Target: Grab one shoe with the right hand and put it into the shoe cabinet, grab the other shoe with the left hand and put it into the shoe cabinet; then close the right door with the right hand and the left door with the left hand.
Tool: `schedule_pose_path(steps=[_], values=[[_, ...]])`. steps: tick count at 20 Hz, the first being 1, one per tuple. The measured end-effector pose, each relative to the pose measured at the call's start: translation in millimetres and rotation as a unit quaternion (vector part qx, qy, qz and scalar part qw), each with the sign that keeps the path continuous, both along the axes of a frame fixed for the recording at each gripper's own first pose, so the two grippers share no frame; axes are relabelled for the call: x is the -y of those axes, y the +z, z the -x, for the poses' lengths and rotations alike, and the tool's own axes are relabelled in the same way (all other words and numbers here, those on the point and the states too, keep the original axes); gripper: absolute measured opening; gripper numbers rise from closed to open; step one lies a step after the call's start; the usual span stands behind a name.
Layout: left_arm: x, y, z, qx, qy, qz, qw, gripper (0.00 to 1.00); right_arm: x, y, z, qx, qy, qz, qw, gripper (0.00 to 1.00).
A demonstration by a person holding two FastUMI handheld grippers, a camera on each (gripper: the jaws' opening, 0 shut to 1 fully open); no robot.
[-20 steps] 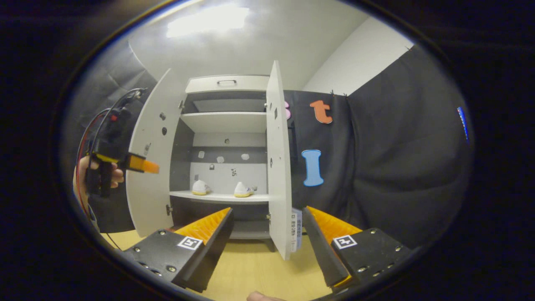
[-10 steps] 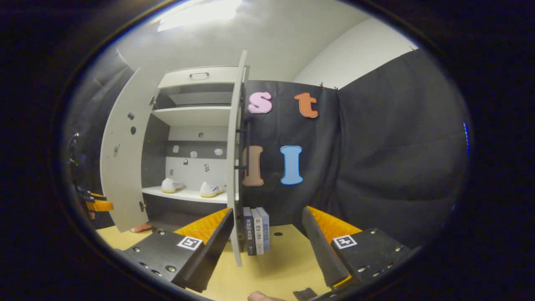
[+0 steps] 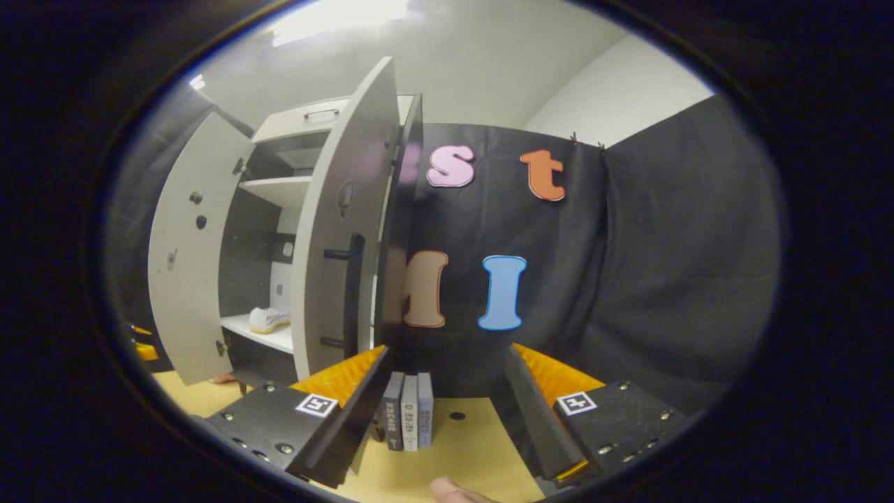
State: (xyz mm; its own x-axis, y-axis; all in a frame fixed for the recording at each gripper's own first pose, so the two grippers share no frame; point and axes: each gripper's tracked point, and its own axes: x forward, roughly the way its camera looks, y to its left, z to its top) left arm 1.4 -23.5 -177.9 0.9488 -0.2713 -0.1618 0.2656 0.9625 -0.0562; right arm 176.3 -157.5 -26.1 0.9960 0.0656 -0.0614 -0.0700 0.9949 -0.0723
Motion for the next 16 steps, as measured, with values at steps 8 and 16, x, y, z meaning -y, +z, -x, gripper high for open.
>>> schedule_pose_path(steps=[8, 16], values=[[-21.2, 9.8, 13.9, 0.025, 0.002, -0.013, 1.000, 0.99, -33.5, 7.5, -32.4, -0.014, 0.026, -0.049, 0.998, 0.98], [-52.4, 28.6, 19.5, 0.041, 0.049, -0.013, 0.998, 0.98, -79.1, 4.1, -21.9, -0.016, 0.036, -0.033, 0.999, 0.93]])
